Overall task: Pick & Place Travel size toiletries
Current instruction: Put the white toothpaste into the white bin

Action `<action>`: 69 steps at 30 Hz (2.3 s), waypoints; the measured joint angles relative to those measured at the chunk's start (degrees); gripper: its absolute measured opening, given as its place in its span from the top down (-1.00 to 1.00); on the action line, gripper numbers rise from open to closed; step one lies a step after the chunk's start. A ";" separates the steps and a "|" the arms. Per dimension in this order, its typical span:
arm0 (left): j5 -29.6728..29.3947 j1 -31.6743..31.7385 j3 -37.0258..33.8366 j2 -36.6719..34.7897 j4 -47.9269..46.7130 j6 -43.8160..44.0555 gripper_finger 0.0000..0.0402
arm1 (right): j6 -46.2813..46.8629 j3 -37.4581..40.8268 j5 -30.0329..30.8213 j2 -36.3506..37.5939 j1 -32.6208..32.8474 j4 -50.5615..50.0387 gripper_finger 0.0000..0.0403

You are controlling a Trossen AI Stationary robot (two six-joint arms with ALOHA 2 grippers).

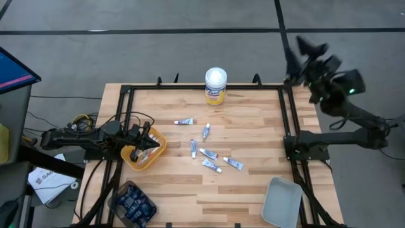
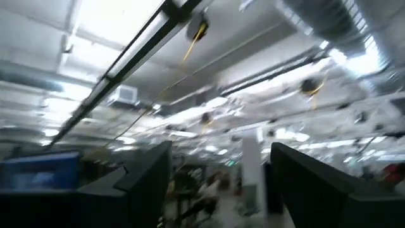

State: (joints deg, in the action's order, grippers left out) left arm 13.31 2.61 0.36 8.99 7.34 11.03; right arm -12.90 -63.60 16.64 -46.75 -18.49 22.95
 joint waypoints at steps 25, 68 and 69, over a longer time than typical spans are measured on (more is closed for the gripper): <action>-0.23 0.00 0.00 0.00 0.56 0.00 0.99 | -7.60 -36.43 22.84 -24.09 -11.28 -30.44 -0.29; -0.24 -0.02 -0.02 0.14 0.98 0.00 0.99 | 69.06 -33.90 -12.47 -73.86 6.96 -76.12 -0.29; -0.25 -0.02 -0.02 0.23 0.95 0.00 0.99 | 71.03 -33.90 -12.52 -74.82 6.64 -74.91 -0.29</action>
State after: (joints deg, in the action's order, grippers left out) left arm 13.06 2.59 0.34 9.22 8.30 11.03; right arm 58.13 -97.49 4.12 -121.57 -11.85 -51.96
